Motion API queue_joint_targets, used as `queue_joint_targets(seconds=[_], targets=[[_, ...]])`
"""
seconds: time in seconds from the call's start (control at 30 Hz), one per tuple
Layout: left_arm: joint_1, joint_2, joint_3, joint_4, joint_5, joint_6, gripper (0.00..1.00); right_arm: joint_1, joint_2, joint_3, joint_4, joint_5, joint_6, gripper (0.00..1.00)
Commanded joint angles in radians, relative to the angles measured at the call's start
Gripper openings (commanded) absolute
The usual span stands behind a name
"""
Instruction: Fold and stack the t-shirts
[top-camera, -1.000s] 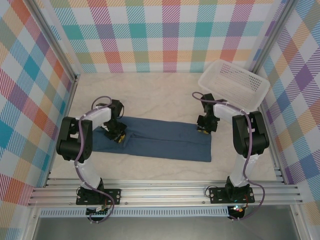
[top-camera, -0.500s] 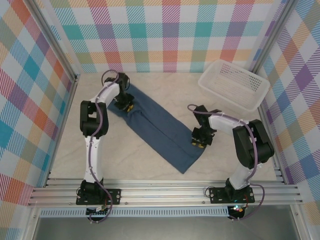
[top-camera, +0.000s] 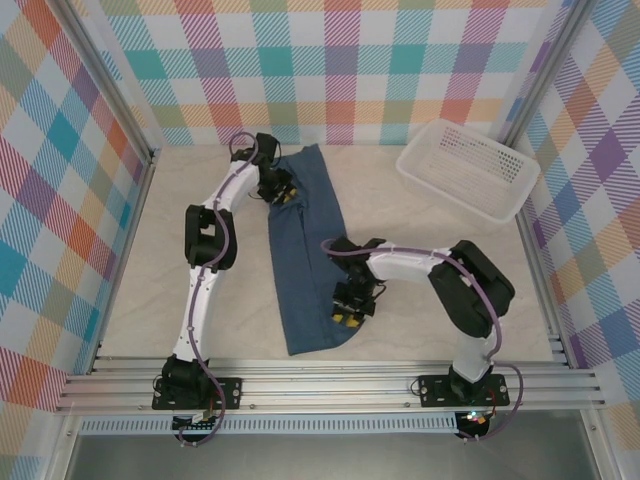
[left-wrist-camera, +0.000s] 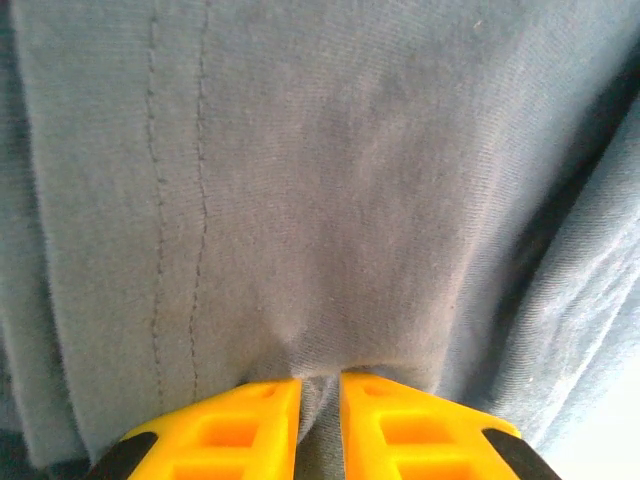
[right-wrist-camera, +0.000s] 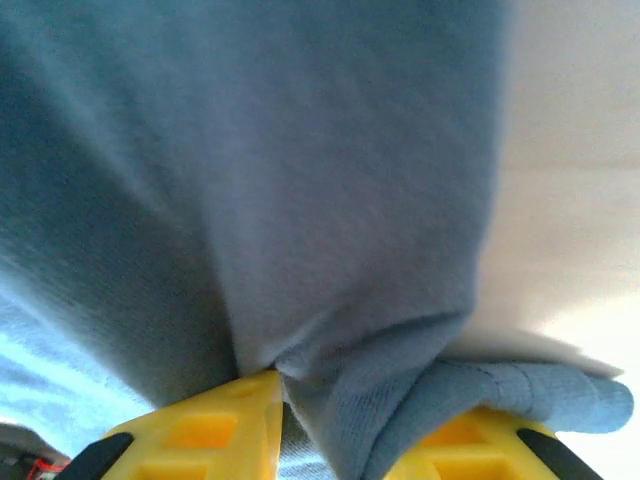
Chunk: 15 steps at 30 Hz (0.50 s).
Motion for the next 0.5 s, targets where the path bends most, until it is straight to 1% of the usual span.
queue_joint_targets(seconds=[0.0, 0.13, 0.23, 0.3, 0.47], targets=[[-0.016, 0.072, -0.013, -0.021, 0.022, 0.014, 0.20, 0.035, 0.106, 0.029, 0.050, 0.006, 0.081, 0.28], [-0.006, 0.076, 0.008, -0.002, 0.025, 0.046, 0.21, 0.037, 0.157, 0.088, 0.069, -0.025, 0.141, 0.28], [0.004, 0.079, 0.064, -0.058, -0.009, 0.086, 0.24, 0.040, 0.151, 0.101, 0.064, -0.019, 0.181, 0.28], [0.007, 0.064, 0.099, -0.111, -0.057, 0.112, 0.25, 0.038, 0.126, 0.104, 0.038, 0.008, 0.194, 0.29], [0.014, -0.030, 0.100, -0.204, -0.227, 0.148, 0.28, 0.026, 0.039, 0.100, -0.011, 0.065, 0.213, 0.31]])
